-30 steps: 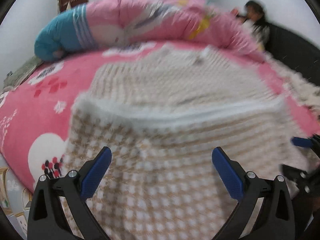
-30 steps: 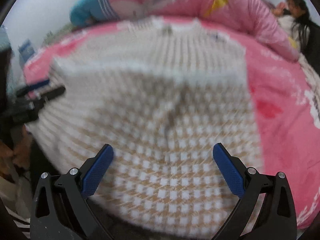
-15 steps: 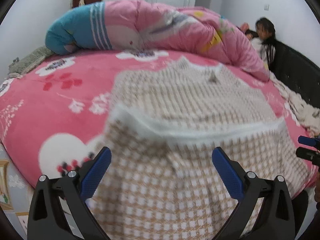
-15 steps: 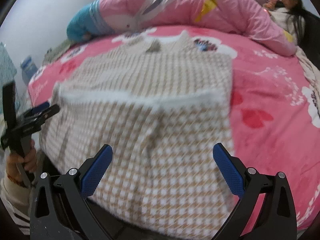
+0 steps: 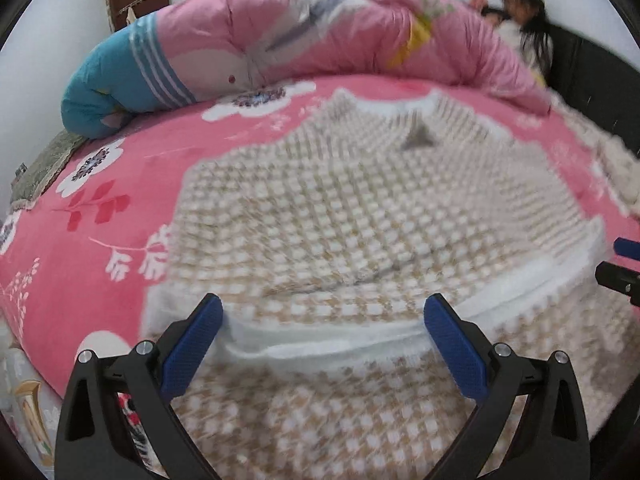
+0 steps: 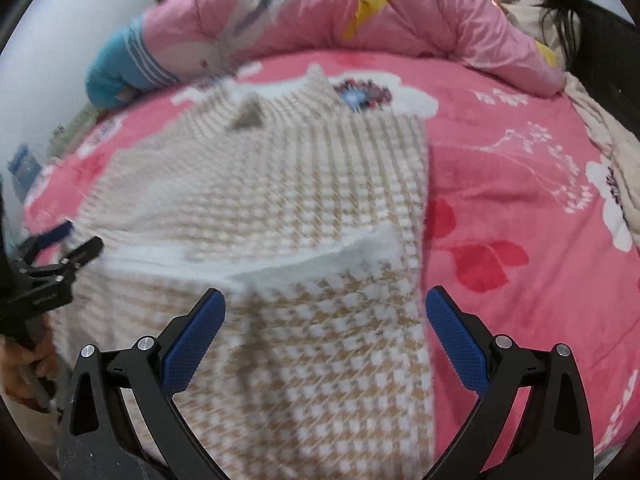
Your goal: Fold large clothes
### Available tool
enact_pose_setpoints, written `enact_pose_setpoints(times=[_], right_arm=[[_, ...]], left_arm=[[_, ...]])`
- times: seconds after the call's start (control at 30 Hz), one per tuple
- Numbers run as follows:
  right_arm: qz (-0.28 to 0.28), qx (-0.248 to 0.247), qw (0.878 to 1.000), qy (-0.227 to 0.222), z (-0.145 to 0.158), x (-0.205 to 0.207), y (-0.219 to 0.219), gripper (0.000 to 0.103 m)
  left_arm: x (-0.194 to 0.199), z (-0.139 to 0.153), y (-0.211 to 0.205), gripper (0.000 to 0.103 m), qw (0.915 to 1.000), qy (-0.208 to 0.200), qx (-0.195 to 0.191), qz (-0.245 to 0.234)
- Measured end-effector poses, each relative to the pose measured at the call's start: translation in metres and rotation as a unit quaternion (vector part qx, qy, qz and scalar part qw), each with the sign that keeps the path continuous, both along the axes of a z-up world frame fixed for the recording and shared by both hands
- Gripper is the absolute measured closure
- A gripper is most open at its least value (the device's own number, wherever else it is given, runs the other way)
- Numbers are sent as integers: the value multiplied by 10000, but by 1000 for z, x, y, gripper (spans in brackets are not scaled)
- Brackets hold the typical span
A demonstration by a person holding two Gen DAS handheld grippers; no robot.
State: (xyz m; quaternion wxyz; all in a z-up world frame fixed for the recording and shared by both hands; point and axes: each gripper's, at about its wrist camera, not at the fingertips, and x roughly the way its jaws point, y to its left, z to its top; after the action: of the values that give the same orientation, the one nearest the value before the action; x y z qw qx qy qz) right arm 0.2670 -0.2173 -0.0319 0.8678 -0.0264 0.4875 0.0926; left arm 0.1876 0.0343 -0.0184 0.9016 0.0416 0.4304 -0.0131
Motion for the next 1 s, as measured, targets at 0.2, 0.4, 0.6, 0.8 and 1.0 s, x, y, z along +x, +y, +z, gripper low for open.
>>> enact_pose_setpoints(times=[0.2, 0.4, 0.6, 0.8, 1.0], right_arm=[[-69, 144, 9994, 300, -23, 11, -6, 7], [-158, 391, 9976, 553, -31, 14, -16, 7], [-339, 1234, 9871, 959, -44, 17, -42, 7], [-291, 984, 9908, 884, -44, 12, -38, 7], [-274, 918, 9914, 895, -44, 11, -34, 7]], left_arm=[[7, -11, -9, 4, 9994, 57, 280, 195], [10, -12, -4, 4, 9992, 180, 140, 330], [12, -14, -4, 4, 9990, 186, 89, 389], [11, -15, -3, 4, 9990, 170, 65, 406], [11, -15, -3, 4, 9990, 163, 66, 410]])
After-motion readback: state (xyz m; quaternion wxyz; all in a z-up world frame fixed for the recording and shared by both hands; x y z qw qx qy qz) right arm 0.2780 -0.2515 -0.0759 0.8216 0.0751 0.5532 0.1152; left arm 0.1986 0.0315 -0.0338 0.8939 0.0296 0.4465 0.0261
